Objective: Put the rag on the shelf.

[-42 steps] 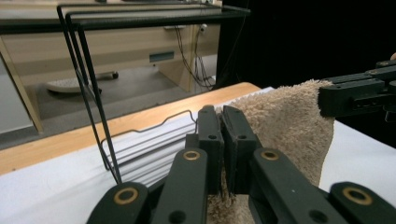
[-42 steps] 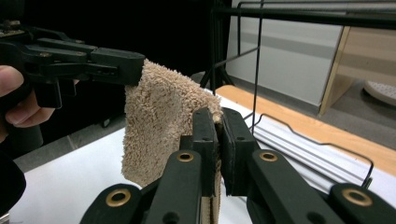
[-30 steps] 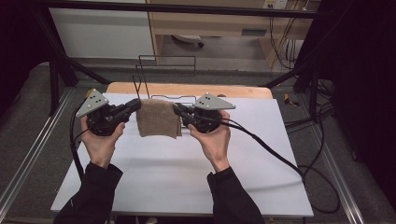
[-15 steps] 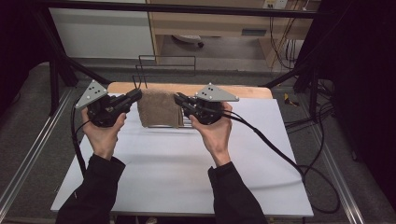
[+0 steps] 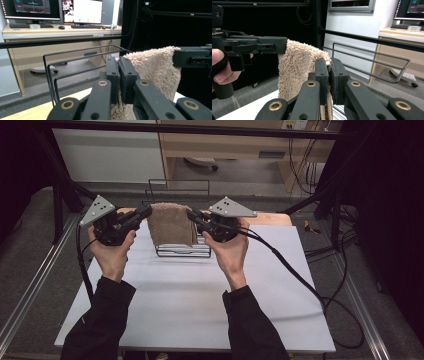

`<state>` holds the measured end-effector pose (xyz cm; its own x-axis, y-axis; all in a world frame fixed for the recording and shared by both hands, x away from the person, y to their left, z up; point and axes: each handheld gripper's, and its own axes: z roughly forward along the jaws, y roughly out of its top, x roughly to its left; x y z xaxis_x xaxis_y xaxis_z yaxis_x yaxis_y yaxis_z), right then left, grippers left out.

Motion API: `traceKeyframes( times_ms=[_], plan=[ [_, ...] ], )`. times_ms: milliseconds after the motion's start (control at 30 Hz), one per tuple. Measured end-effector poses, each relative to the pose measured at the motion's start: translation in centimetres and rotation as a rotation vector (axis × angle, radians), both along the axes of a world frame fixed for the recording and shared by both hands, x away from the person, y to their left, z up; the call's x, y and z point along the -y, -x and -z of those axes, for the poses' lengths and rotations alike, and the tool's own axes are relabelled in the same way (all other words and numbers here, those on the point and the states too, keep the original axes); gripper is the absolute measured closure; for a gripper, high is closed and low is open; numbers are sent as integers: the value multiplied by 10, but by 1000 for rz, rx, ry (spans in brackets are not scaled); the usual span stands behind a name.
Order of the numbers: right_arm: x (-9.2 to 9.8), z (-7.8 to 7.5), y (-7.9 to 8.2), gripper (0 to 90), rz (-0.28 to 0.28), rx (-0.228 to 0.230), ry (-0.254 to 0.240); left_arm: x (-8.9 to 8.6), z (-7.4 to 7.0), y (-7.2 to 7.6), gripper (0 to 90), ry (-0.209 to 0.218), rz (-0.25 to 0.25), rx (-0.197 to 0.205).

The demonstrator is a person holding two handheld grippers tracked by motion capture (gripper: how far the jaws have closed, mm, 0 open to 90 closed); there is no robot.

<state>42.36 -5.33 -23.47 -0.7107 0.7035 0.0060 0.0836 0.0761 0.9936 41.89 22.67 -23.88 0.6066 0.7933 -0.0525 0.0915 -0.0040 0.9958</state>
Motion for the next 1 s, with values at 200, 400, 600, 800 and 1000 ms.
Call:
traceKeyframes(
  times_ms=[200,400,600,800,1000],
  plan=[
    [2,-9,-5,855,11,15,-6,3,-10,-5,866,2,3,12],
    [4,-19,-10,855,21,30,-9,5,-21,-11,866,2,0,24],
    [5,-28,-16,855,29,46,-14,7,-32,-18,866,-6,-7,37],
    [5,-37,-22,855,34,64,-13,8,-40,-23,866,-1,-11,47],
    [4,-42,-30,855,43,72,-28,9,-48,-30,866,-6,-16,55]
  ],
)
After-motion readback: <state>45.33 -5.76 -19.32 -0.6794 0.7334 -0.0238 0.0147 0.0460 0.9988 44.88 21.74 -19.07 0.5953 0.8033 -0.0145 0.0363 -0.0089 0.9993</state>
